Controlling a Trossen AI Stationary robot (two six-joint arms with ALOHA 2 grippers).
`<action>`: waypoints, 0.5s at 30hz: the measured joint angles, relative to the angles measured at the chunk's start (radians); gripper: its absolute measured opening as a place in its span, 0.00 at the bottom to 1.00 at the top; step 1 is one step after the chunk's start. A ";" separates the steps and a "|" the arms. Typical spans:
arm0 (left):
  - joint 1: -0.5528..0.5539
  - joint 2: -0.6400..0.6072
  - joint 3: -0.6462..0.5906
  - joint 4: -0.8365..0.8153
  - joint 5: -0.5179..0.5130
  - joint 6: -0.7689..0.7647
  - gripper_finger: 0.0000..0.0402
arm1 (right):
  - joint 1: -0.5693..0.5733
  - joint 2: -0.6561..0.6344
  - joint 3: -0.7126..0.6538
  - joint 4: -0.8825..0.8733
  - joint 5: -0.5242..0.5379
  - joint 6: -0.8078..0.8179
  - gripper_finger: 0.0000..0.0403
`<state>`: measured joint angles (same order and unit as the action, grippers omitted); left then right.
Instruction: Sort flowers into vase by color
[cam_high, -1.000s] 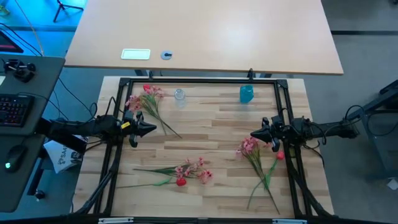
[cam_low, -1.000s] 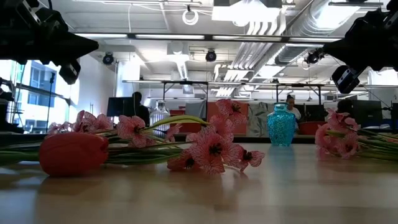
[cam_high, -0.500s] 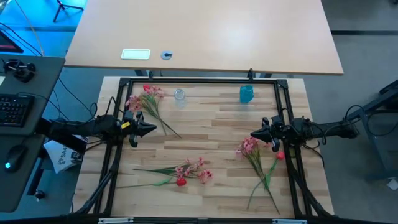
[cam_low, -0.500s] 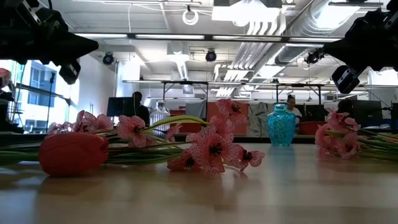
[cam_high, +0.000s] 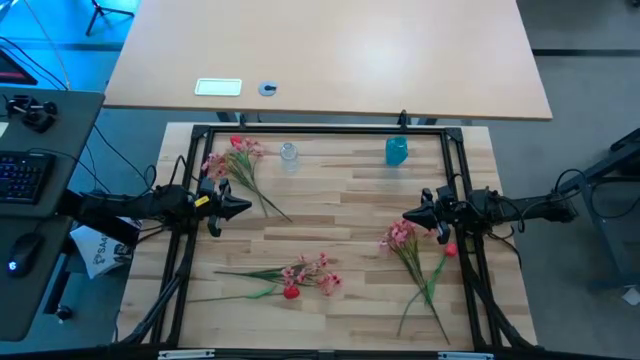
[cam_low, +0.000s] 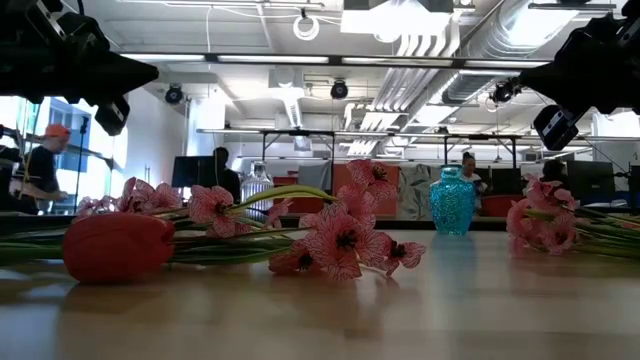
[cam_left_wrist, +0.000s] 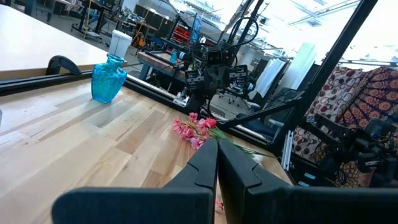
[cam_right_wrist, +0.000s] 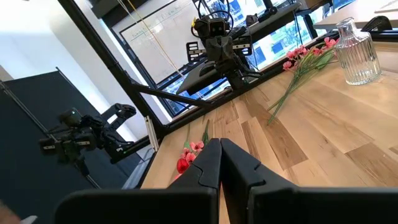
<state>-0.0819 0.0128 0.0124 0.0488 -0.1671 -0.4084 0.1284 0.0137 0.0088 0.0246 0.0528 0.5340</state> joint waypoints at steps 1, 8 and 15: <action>0.000 0.000 0.000 0.000 0.000 0.000 0.00 | 0.000 0.000 0.000 0.000 0.002 -0.008 0.00; 0.000 0.000 0.000 0.000 0.000 0.000 0.00 | 0.001 0.000 0.000 0.107 0.077 0.431 0.00; 0.000 0.000 0.000 0.000 0.000 0.000 0.00 | 0.008 0.020 0.001 0.508 0.216 0.476 0.00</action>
<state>-0.0822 0.0128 0.0124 0.0487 -0.1672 -0.4084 0.1363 0.0333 0.0093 0.5324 0.2686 1.0095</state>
